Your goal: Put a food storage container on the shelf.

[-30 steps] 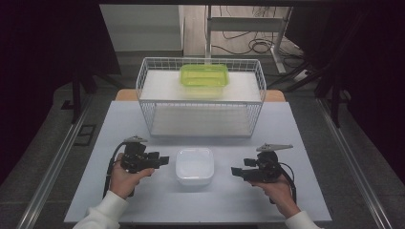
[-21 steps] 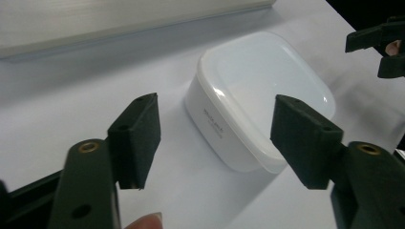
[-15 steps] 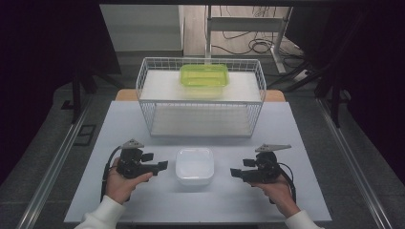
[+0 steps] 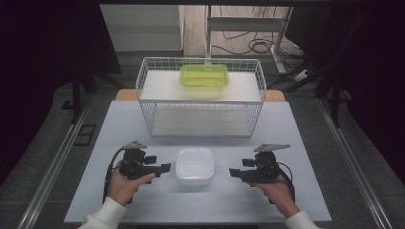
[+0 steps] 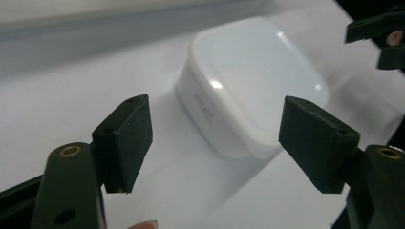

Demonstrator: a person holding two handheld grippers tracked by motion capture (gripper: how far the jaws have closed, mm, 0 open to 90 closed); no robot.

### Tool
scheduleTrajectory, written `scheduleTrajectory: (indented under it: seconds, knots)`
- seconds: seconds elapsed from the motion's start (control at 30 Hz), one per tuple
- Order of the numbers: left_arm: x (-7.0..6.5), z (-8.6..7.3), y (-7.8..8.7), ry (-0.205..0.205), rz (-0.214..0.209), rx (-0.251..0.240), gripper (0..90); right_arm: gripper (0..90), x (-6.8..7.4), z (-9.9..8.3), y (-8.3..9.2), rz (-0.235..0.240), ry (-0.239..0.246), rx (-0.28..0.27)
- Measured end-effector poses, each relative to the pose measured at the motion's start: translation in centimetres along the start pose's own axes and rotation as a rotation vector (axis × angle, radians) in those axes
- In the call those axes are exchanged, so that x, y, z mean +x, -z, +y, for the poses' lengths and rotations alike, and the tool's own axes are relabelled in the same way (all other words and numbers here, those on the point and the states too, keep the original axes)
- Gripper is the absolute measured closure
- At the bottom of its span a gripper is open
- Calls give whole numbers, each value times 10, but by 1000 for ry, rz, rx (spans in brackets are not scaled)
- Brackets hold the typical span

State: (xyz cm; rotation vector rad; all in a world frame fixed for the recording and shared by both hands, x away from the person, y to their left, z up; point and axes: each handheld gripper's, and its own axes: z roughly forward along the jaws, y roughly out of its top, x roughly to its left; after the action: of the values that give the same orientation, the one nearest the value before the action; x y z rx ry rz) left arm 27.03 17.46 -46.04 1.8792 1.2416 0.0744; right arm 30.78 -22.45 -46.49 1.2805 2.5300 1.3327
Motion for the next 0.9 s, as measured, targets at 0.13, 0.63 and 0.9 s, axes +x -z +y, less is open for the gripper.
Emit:
scheduleTrajectory:
  seconds: [0.13, 0.63, 0.9]
  knots:
    - [-1, 5, -2, 8, -25, 3, 277, 259, 1, 6, -1, 0, -16, -2]
    - [1, 17, -20, 60, -69, 24, 325, 354, 14, 33, -22, 21, -99, -11]
    - [11, 13, -25, 111, -121, 34, 389, 422, 10, 30, -44, 97, -145, 22]
